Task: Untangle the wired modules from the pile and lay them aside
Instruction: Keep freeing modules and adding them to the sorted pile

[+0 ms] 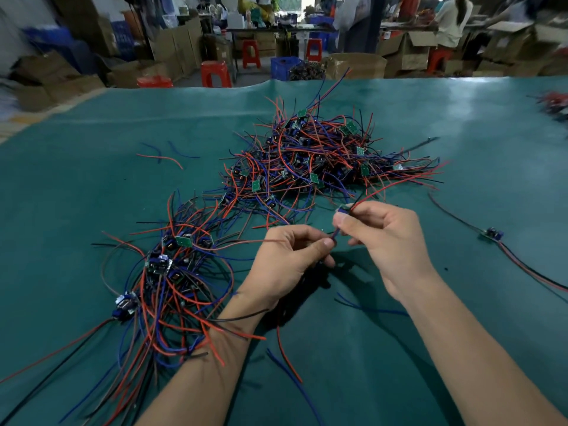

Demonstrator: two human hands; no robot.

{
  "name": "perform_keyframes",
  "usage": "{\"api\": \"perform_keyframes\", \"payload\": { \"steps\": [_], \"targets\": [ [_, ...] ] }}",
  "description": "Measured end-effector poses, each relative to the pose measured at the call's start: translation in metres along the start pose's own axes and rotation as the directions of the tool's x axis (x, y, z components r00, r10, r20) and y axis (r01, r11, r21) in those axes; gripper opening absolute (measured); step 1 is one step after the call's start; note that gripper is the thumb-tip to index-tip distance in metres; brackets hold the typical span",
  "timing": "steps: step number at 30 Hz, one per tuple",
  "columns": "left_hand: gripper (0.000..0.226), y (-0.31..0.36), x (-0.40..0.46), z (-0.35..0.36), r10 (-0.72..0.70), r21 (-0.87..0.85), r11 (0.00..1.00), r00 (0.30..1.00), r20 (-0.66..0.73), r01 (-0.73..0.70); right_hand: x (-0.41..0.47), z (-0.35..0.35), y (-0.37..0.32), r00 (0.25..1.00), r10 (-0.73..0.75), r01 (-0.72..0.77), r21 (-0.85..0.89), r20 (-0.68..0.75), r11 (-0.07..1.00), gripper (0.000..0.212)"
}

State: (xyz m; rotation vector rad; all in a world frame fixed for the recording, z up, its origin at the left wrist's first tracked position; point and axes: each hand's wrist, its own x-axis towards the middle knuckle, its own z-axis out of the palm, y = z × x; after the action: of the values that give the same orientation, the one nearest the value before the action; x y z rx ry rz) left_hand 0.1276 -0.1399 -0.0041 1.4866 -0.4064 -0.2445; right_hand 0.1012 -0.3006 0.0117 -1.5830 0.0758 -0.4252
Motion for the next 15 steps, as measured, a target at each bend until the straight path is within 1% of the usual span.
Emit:
{"api": "perform_keyframes", "payload": {
  "steps": [3, 6, 8, 9, 10, 12, 13, 15],
  "targets": [
    [0.008, 0.000, 0.000, 0.001, 0.002, 0.027, 1.000, 1.000, 0.030, -0.003, 0.004, -0.006, -0.012, 0.992, -0.052, 0.062, 0.079, -0.118, 0.995, 0.014],
    [0.008, 0.000, -0.001, 0.001, -0.001, 0.040, 0.999, 0.997, 0.077, -0.002, 0.012, -0.016, -0.041, 0.964, -0.086, 0.132, 0.170, -0.251, 0.977, 0.013],
    [0.009, -0.003, -0.001, 0.001, 0.005, 0.094, 0.995, 0.996, 0.093, -0.014, 0.015, -0.019, -0.072, 0.952, -0.119, 0.189, 0.235, -0.283, 0.953, 0.019],
    [0.009, -0.004, -0.001, 0.001, 0.010, 0.126, 0.992, 0.996, 0.093, -0.021, 0.016, -0.017, -0.090, 0.951, -0.153, 0.223, 0.256, -0.267, 0.941, 0.023],
    [0.009, -0.004, -0.001, 0.001, 0.012, 0.139, 0.990, 0.996, 0.091, -0.024, 0.016, -0.012, -0.108, 0.954, -0.200, 0.253, 0.244, -0.224, 0.936, 0.024],
    [0.006, -0.003, -0.001, 0.001, 0.011, 0.103, 0.994, 0.996, 0.083, -0.019, 0.018, 0.011, -0.136, 0.965, -0.259, 0.263, 0.161, -0.047, 0.951, 0.022],
    [0.006, -0.002, -0.001, 0.001, 0.010, 0.089, 0.996, 0.997, 0.076, -0.017, 0.020, 0.029, -0.144, 0.965, -0.252, 0.242, 0.129, 0.066, 0.962, 0.021],
    [0.011, 0.000, -0.002, 0.001, 0.013, 0.107, 0.994, 0.998, 0.061, -0.019, 0.021, 0.071, -0.150, 0.943, -0.177, 0.168, 0.057, 0.283, 0.984, 0.020]
  ]
}}
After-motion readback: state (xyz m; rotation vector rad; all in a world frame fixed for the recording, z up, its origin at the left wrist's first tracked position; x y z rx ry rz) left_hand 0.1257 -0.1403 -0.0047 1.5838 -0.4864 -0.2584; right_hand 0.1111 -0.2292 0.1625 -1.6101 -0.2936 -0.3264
